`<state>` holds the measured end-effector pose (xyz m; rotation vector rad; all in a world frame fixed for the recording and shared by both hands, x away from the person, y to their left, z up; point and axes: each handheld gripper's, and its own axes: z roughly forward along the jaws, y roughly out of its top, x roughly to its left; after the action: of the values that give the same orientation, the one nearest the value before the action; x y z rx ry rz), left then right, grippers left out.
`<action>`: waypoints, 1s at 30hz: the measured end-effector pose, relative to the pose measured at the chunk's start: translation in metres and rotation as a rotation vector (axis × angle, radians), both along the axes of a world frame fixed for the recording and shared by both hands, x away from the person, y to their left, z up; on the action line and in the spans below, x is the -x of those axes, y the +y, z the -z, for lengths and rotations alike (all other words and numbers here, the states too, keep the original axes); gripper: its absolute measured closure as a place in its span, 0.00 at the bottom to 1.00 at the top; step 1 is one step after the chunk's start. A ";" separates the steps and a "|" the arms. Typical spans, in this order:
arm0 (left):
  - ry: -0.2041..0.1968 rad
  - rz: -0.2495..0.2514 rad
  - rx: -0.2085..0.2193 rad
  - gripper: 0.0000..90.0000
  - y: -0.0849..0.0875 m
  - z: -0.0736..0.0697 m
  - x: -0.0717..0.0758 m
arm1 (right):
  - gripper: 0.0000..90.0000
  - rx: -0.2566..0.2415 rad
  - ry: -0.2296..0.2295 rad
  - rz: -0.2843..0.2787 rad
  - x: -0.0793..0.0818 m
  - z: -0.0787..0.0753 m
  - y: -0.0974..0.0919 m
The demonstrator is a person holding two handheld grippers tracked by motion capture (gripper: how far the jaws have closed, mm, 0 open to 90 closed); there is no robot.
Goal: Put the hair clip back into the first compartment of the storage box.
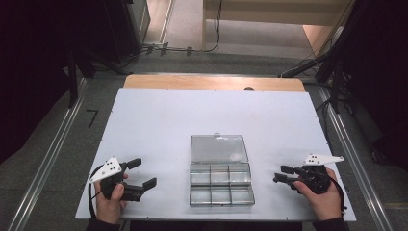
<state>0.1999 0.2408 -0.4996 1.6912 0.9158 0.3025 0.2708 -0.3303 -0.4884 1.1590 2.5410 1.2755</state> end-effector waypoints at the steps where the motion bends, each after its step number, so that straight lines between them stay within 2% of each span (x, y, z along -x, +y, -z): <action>1: 0.001 -0.001 0.000 0.02 0.000 0.000 0.000 | 0.59 0.001 -0.001 -0.001 0.000 0.001 0.001; 9: 0.004 0.001 -0.003 0.02 -0.001 0.001 -0.001 | 0.68 0.059 0.000 -0.011 0.001 0.005 0.007; 14: 0.005 0.000 -0.010 0.02 -0.001 0.002 -0.001 | 0.75 0.065 0.006 -0.024 0.002 0.005 0.007; 21: 0.008 -0.003 -0.016 0.02 -0.002 0.002 -0.001 | 0.76 0.095 0.010 -0.033 0.002 0.008 0.010; 28: 0.011 -0.003 -0.022 0.02 -0.002 0.003 -0.002 | 0.84 0.163 -0.008 -0.041 0.002 0.012 0.014; 30: 0.010 -0.002 -0.019 0.02 -0.002 0.003 -0.002 | 0.86 0.159 -0.012 -0.042 0.002 0.013 0.012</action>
<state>0.2017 0.2387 -0.5027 1.7108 0.9240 0.3052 0.2690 -0.3179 -0.5010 1.0685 2.6146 1.0621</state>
